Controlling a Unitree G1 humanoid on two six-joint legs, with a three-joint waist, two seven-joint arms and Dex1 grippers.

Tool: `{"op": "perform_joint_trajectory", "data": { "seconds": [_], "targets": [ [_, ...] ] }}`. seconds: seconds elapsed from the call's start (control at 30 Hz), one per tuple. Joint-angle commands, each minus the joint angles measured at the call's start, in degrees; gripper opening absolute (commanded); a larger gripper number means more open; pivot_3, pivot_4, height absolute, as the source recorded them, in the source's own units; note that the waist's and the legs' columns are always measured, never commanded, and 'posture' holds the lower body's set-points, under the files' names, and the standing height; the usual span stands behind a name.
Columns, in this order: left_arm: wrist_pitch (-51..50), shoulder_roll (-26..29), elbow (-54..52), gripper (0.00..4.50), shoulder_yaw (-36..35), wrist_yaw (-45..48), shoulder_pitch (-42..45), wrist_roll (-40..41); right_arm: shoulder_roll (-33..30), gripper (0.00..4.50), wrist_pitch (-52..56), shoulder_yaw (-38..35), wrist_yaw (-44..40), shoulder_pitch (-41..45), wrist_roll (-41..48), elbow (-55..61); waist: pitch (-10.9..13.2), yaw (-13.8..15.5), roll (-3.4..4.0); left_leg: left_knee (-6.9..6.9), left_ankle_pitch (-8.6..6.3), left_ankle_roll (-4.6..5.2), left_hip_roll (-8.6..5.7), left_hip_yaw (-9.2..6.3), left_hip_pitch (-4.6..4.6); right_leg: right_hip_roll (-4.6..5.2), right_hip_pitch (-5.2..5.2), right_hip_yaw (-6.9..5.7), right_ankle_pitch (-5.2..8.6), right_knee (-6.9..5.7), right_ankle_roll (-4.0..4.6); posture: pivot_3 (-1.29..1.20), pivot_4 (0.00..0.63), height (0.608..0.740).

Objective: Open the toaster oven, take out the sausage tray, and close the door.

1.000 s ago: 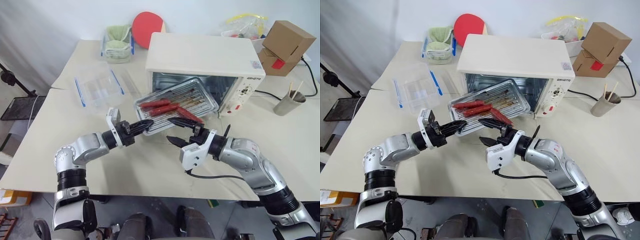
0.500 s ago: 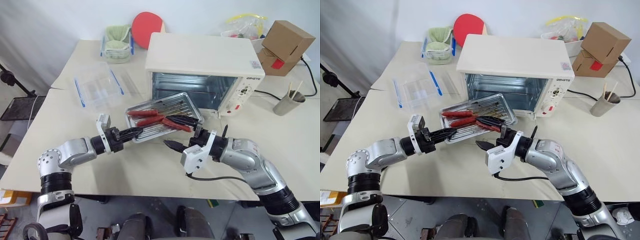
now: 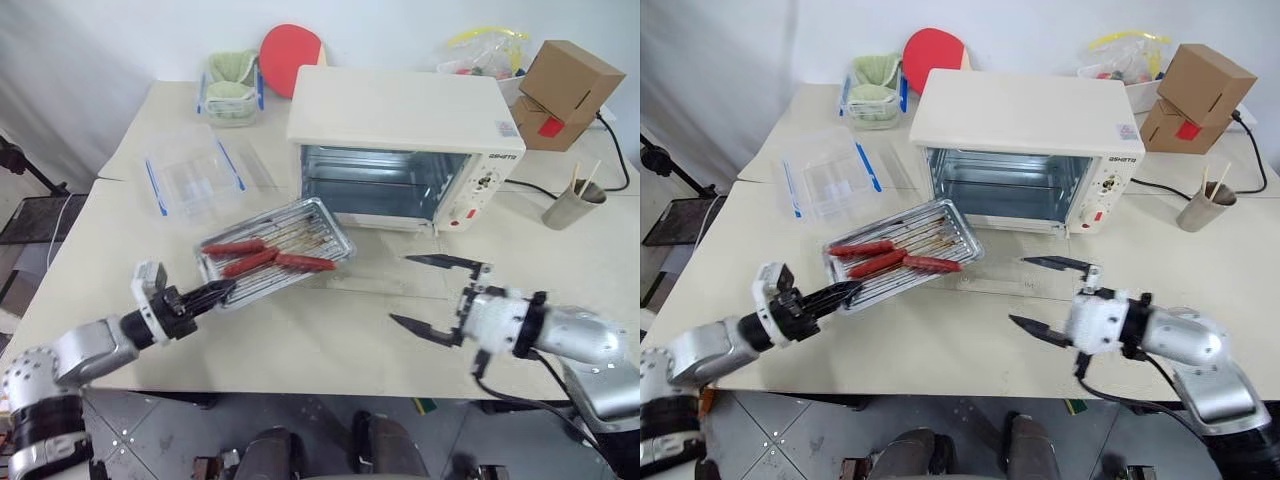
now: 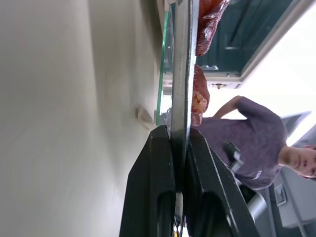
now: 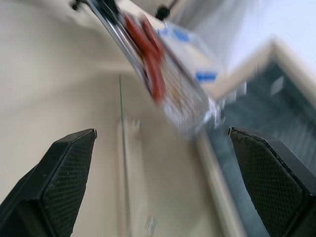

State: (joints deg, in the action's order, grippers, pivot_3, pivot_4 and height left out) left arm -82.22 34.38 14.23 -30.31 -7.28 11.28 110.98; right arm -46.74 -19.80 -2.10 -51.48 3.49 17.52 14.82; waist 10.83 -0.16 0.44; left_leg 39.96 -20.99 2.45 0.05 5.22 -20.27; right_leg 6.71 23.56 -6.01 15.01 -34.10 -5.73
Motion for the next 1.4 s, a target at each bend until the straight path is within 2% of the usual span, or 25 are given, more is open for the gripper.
{"op": "perform_joint_trajectory", "data": {
  "seconds": [0.03,0.13,0.23,0.43,0.67,0.83,1.13,1.4],
  "targets": [
    [3.54,-1.8,-8.67,0.07,-4.67,2.92,-6.38,2.02,-1.61,4.1,5.84,-6.29,-2.93,-0.22,7.19,-6.71,0.0,0.0,0.0,0.0,-0.01,-0.02,0.02,0.0,0.01,0.06,-0.01,0.02,0.0,0.02,0.0,0.0,0.15,0.74],
    [8.19,-5.29,-16.44,0.07,-8.34,3.13,-13.05,2.02,-2.31,3.24,9.42,-9.21,-4.69,1.99,8.17,-16.01,0.0,-0.01,0.0,-0.01,-0.05,-0.02,-0.01,0.0,0.03,0.31,-0.01,-0.01,0.02,0.03,0.04,0.0,0.15,0.74],
    [12.87,-9.0,-23.63,0.07,-10.49,3.79,-18.4,2.02,-2.48,2.18,11.1,-9.88,-9.44,5.12,9.08,-24.77,0.01,0.04,0.02,-0.02,-0.08,-0.01,-0.07,0.01,0.03,0.53,0.05,-0.12,0.08,0.15,0.15,0.0,0.15,0.74],
    [23.67,-16.95,-36.0,0.07,-9.22,0.53,-27.92,2.02,-2.34,0.1,12.8,-7.34,-16.92,10.93,6.39,-37.59,0.02,-0.02,0.07,-0.03,-0.13,0.01,-0.12,0.02,0.03,0.67,0.07,-0.13,0.1,0.16,0.2,0.0,0.15,0.74],
    [37.66,-26.22,-46.84,0.07,-3.79,-8.19,-32.93,2.02,0.57,0.04,18.29,-4.62,-23.64,14.85,6.64,-42.7,0.02,0.18,0.08,-0.02,-0.16,0.04,-0.12,0.02,0.02,0.7,0.05,-0.14,0.11,0.22,0.21,0.0,0.15,0.74],
    [44.47,-28.77,-51.21,0.07,0.21,-13.12,-33.13,2.02,3.55,0.04,21.97,-4.83,-26.0,15.67,8.72,-39.92,0.02,0.15,0.09,-0.02,-0.18,0.05,-0.12,0.03,0.02,0.69,0.05,-0.13,0.11,0.23,0.21,0.0,0.15,0.74],
    [51.78,-30.78,-54.81,0.07,4.4,-17.44,-34.18,2.02,5.99,0.04,33.09,-13.11,-21.16,16.52,18.97,-29.23,0.03,0.15,0.1,-0.01,-0.24,0.14,-0.14,0.02,-0.01,0.7,0.06,-0.14,0.11,0.27,0.21,0.0,0.15,0.74],
    [50.7,-27.72,-54.12,0.07,6.67,-15.42,-35.6,2.02,6.41,0.04,44.81,-19.99,-13.17,23.74,29.54,-21.15,0.05,0.12,0.13,0.0,-0.45,0.08,-0.15,0.04,-0.06,0.72,0.08,-0.12,0.12,0.34,0.22,0.0,0.15,0.74]
  ]
}}
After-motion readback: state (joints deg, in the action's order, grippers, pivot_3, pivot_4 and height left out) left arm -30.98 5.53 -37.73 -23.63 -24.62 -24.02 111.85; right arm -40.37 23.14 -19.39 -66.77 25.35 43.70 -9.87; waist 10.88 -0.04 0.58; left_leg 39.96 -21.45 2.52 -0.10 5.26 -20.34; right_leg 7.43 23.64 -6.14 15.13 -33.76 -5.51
